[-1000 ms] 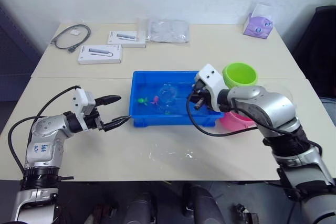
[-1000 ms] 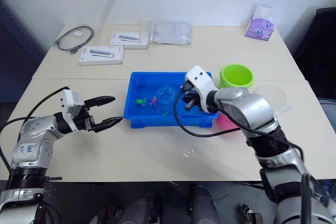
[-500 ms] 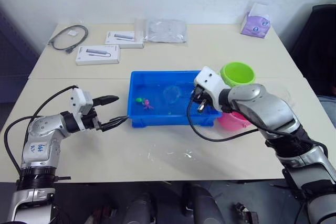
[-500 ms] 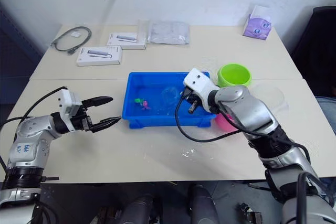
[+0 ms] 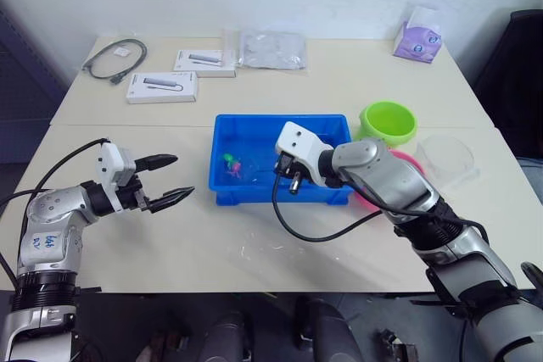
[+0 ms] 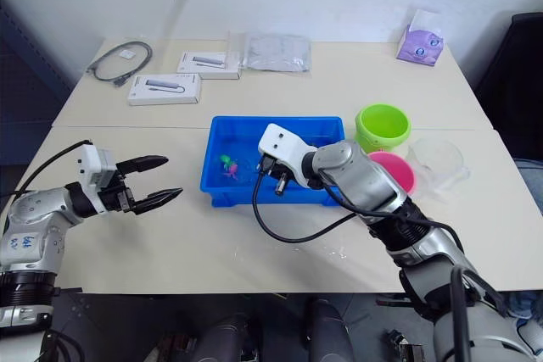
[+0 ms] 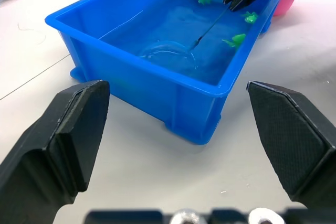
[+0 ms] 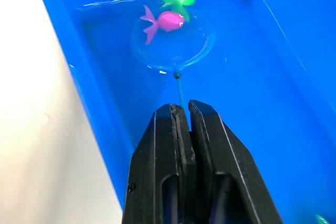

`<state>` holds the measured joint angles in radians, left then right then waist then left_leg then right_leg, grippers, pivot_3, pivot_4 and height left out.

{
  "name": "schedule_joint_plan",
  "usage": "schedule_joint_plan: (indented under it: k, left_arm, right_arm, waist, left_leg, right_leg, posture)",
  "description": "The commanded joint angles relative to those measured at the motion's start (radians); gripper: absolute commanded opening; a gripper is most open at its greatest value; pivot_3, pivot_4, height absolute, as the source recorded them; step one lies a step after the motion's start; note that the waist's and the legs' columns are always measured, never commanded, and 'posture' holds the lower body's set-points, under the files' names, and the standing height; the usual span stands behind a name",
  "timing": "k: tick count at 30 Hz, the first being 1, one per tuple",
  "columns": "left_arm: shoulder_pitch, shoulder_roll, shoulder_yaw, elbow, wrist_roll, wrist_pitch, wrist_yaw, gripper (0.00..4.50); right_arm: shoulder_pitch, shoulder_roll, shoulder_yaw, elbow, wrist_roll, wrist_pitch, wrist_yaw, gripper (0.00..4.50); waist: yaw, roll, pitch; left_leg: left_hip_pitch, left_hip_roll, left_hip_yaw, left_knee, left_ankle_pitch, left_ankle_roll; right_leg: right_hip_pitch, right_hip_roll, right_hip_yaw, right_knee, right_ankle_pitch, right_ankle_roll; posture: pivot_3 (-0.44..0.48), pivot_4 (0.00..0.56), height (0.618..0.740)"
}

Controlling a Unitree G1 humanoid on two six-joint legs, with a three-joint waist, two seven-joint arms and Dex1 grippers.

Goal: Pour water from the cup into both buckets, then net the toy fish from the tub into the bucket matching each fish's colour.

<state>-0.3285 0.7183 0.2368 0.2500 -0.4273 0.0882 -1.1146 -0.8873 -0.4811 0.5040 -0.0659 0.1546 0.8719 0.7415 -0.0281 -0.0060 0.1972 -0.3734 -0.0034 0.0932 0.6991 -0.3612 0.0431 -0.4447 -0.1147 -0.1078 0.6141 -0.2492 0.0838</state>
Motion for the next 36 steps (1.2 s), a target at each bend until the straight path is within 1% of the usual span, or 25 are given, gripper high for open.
schedule_joint_plan:
  k: [1,11,14,19,23,27,33,36]
  left_arm:
    - [0.002,0.019,0.030,-0.015,-0.013,0.000,0.004,4.49]
    - [0.002,0.018,0.027,-0.086,-0.023,0.056,0.037,4.49]
    - [-0.004,0.018,0.023,-0.103,-0.024,0.070,0.044,4.49]
    - [-0.017,0.015,0.019,-0.119,-0.025,0.088,0.050,4.49]
    - [-0.041,0.008,0.007,-0.116,-0.021,0.093,0.052,4.49]
    - [-0.056,0.002,-0.001,-0.113,-0.019,0.096,0.051,4.49]
    - [-0.093,-0.015,-0.027,-0.124,-0.025,0.107,0.041,4.49]
    - [-0.126,-0.034,-0.051,-0.127,-0.029,0.118,0.031,4.49]
  right_arm:
    - [-0.014,-0.010,-0.036,-0.042,-0.003,0.010,0.023,0.00]
    - [-0.014,-0.058,-0.094,-0.110,0.037,0.067,0.087,0.00]
    - [-0.017,-0.081,-0.130,-0.112,0.063,0.088,0.109,0.00]
    - [0.010,-0.087,-0.207,-0.114,0.106,0.088,0.115,0.00]
    - [0.048,-0.131,-0.259,-0.136,0.130,0.102,0.127,0.00]
    - [0.075,-0.148,-0.298,-0.152,0.156,0.116,0.124,0.00]
    - [0.175,-0.209,-0.415,-0.229,0.222,0.128,0.124,0.00]
    - [0.256,-0.227,-0.519,-0.301,0.288,0.094,0.141,0.00]
  waist:
    - [-0.001,0.000,0.000]
    - [-0.001,0.000,0.000]
    - [0.000,0.000,0.000]
    - [0.000,0.000,0.000]
    - [0.002,0.000,0.000]
    - [0.001,0.000,0.000]
    - [0.003,0.000,0.000]
    - [0.005,0.000,0.000]
  left_leg:
    - [0.000,0.000,0.000,0.000,0.000,0.000]
    - [0.000,0.000,0.000,0.000,0.000,0.000]
    - [0.000,0.000,0.000,0.000,0.000,0.000]
    - [0.000,0.000,0.000,0.000,0.000,0.000]
    - [0.000,0.000,0.000,0.000,0.000,0.000]
    - [0.000,0.000,0.000,0.000,0.000,0.000]
    - [0.000,0.000,0.000,0.000,0.000,0.000]
    - [0.000,0.000,0.000,0.000,0.000,0.000]
  right_leg:
    - [0.000,0.000,0.000,0.000,0.000,0.000]
    - [0.000,0.000,0.000,0.000,0.000,0.000]
    - [0.000,0.000,0.000,0.000,0.000,0.000]
    - [0.000,0.000,0.000,0.000,0.000,0.000]
    - [0.000,0.000,0.000,0.000,0.000,0.000]
    - [0.000,0.000,0.000,0.000,0.000,0.000]
    - [0.000,0.000,0.000,-0.001,0.000,0.000]
    - [0.000,0.000,0.000,0.000,0.000,0.000]
  posture:
    - [0.000,0.150,0.740]
    - [0.000,0.150,0.740]
    - [0.000,0.150,0.740]
    - [0.000,0.150,0.740]
    - [0.000,0.150,0.740]
    - [0.000,0.150,0.740]
    - [0.000,0.150,0.740]
    - [0.000,0.150,0.740]
